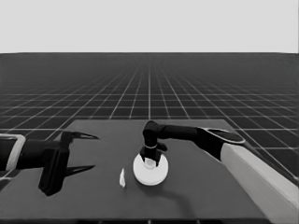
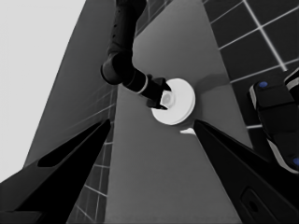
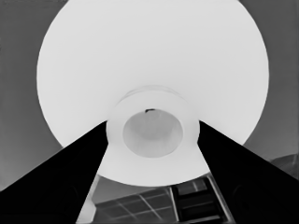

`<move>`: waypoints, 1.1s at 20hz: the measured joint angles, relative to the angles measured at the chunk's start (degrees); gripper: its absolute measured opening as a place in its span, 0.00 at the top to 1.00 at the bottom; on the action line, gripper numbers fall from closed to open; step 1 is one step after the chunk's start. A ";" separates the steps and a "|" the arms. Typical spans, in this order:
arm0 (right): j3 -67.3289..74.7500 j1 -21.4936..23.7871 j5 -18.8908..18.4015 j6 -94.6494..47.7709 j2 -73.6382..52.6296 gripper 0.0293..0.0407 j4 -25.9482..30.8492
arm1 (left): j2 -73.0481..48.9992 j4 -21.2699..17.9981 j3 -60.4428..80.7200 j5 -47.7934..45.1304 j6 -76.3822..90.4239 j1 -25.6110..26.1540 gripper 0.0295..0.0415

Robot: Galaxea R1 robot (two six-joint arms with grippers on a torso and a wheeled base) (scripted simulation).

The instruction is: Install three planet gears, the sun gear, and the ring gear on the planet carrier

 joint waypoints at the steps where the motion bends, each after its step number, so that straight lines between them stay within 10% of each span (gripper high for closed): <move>1: 0.00 0.00 0.00 0.50 0.00 0.51 0.00 | 0.00 0.00 0.00 0.00 0.00 0.00 0.25; 14: 0.00 0.00 0.00 7.00 0.00 0.51 0.00 | 0.00 0.00 0.00 0.00 0.00 0.00 0.25; 16: 0.01 0.04 0.01 7.47 0.01 0.22 0.00 | 0.00 0.00 0.00 0.00 0.00 0.00 0.25; 22: 0.01 0.07 0.01 7.71 0.02 0.19 0.00 | 0.00 0.00 0.00 0.00 0.00 0.00 0.25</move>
